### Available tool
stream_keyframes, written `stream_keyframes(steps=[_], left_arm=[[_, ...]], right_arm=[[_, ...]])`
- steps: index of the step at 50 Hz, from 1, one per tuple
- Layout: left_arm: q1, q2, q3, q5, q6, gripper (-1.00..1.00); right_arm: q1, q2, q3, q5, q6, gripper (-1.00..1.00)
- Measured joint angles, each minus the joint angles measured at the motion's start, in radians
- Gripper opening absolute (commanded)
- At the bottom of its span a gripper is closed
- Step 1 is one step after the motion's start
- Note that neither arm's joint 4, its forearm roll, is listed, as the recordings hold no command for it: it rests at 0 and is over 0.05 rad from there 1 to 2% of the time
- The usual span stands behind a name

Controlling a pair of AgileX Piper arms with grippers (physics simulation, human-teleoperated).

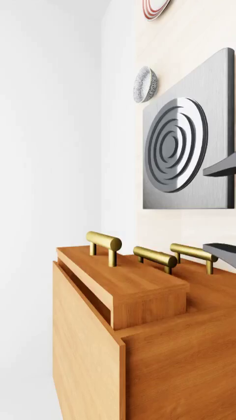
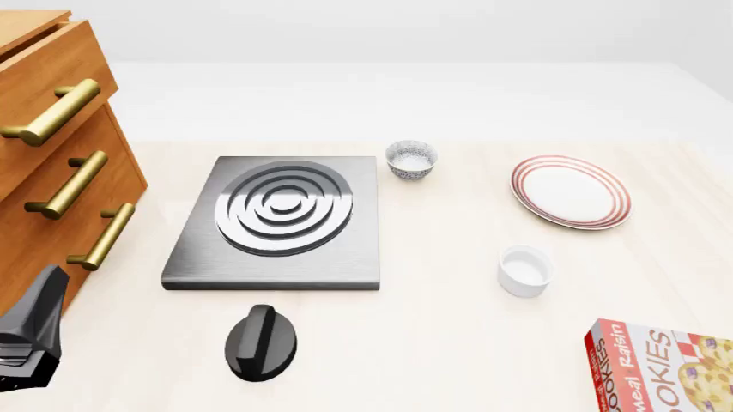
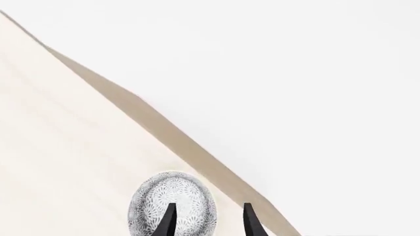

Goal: Pick the akita bowl next to the cookies box and place it on the plate.

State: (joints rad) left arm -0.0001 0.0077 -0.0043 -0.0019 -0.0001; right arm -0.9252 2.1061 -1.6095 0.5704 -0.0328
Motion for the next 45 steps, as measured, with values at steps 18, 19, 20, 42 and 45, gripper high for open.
stream_keyframes(steps=[18, 19, 20, 42, 45], left_arm=[[0.0, 0.0, 0.0, 0.0, 0.0, 1.0], [0.0, 0.0, 0.0, 0.0, 0.0, 1.0], [0.0, 0.0, 0.0, 0.0, 0.0, 1.0], [0.0, 0.0, 0.0, 0.0, 0.0, 1.0], [0.0, 0.0, 0.0, 0.0, 0.0, 1.0]], right_arm=[[0.01, 0.038, 0.014, -0.022, -0.014, 1.0], [0.011, 0.04, 0.014, -0.022, -0.015, 1.0], [0.011, 0.042, 0.014, -0.023, -0.016, 1.0], [0.021, 0.083, 0.027, -0.05, -0.025, 1.0], [0.021, 0.086, 0.031, -0.054, -0.026, 1.0]])
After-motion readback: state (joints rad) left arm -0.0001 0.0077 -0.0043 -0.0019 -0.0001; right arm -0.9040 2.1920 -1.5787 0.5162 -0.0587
